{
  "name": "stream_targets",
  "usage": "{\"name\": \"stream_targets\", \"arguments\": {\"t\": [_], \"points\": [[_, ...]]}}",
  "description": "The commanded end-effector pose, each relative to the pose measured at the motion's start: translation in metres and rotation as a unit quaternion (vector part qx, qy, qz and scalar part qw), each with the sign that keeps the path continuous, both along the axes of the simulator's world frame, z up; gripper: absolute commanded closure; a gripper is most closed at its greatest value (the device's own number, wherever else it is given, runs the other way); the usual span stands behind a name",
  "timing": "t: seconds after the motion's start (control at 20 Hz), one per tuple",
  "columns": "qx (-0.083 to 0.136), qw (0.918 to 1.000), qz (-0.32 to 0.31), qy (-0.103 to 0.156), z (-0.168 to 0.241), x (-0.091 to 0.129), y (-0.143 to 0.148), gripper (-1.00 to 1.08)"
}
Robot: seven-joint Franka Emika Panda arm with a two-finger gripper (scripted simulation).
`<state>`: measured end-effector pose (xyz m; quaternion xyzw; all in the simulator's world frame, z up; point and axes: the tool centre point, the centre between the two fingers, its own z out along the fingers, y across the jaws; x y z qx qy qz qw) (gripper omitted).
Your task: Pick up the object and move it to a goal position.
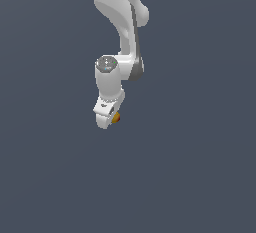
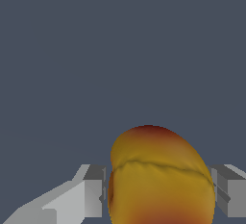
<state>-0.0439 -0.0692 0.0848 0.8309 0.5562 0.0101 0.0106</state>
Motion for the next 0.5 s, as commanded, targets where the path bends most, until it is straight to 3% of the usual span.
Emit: {"name": "stream_targets", "arguments": {"t": [0.0, 0.45], "points": [[0.0, 1.0, 0.0, 0.0, 0.018, -0.001, -0.007, 1.08], [0.002, 1.0, 0.001, 0.003, 0.106, -0.008, -0.038, 1.08]]}}
